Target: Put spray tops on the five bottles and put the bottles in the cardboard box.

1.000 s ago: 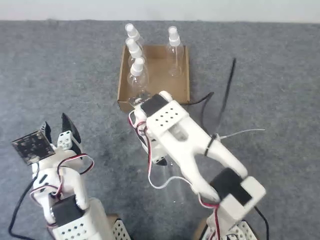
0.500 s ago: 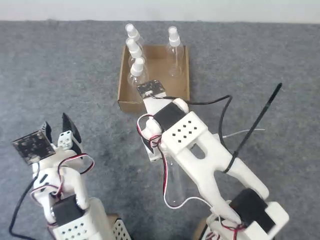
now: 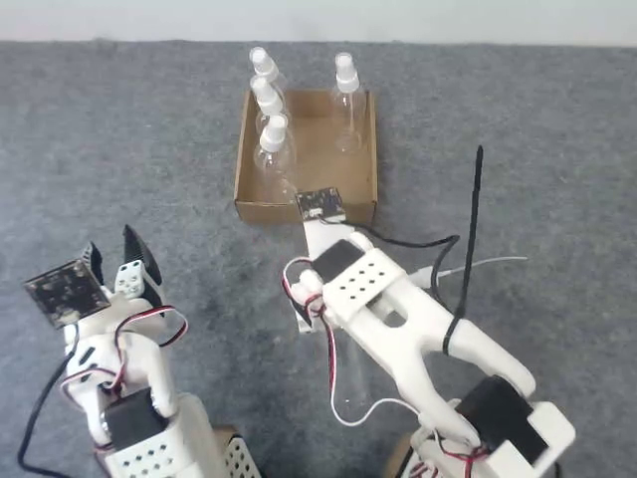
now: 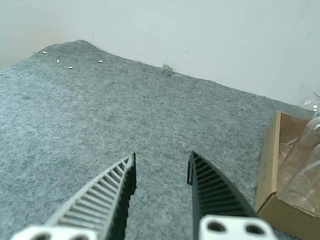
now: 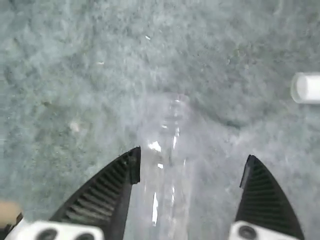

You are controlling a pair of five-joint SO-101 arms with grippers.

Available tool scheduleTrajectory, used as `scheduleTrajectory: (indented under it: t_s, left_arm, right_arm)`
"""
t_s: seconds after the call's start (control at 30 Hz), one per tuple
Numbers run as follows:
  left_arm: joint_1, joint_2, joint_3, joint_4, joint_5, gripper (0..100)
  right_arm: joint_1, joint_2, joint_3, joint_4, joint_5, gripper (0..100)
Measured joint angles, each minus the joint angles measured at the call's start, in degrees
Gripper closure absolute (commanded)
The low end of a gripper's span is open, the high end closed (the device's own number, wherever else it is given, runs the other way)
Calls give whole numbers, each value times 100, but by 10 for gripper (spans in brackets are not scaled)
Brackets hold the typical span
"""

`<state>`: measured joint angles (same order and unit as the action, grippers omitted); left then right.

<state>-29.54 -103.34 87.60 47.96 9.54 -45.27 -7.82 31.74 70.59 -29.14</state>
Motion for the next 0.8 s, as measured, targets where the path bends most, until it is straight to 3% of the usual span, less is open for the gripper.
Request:
scheduleTrajectory:
  t_s: [0.33,0.57,0.8]
  left_arm:
    - [0,0,0,0,0,840]
    - [0,0,0,0,0,840]
    - [0,0,0,0,0,840]
  right_arm:
    - [-299,0,659,-686,0,719]
    - [-299,0,686,-712,0,860]
    - [-290,0,686,-712,0,869]
